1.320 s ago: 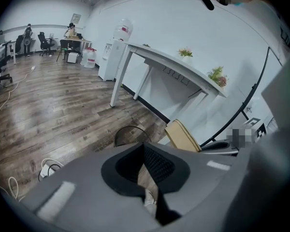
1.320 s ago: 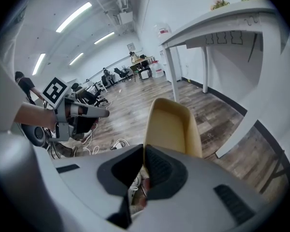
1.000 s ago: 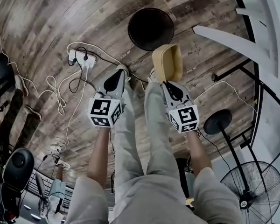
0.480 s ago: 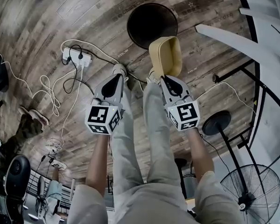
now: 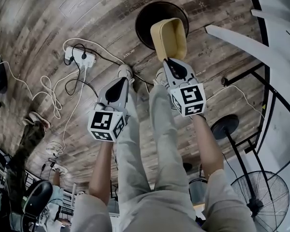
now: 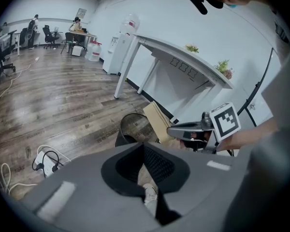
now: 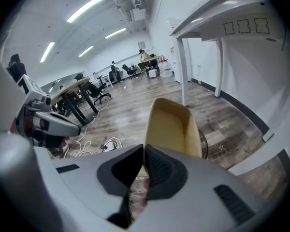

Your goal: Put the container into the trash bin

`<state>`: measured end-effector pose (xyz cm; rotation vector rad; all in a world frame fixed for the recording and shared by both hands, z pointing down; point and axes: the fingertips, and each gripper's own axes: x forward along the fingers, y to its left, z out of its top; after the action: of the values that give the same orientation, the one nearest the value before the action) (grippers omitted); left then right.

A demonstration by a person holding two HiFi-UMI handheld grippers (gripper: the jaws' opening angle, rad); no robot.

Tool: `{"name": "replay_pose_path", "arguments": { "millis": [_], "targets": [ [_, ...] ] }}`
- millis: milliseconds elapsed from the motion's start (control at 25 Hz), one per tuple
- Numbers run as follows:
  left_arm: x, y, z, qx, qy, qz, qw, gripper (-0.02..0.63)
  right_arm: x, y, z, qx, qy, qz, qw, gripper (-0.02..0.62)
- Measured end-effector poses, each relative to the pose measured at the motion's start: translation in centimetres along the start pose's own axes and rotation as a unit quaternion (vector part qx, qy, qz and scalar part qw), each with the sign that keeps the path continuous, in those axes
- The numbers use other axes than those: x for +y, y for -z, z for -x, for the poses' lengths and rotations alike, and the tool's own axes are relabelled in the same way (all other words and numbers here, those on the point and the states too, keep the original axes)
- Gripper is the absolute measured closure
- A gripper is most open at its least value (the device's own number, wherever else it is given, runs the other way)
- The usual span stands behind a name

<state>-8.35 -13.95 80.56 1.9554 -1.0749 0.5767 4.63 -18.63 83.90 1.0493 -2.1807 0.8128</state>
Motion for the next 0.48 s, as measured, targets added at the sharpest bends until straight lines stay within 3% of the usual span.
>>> {"name": "replay_pose_path", "arguments": {
  "millis": [480],
  "targets": [
    [1.4,-0.9,-0.1,0.005,-0.001,0.007,1.0000,0.595,-3.0,-0.6,-6.2,0.048,0.001,0.034,0.998,0.568]
  ]
}}
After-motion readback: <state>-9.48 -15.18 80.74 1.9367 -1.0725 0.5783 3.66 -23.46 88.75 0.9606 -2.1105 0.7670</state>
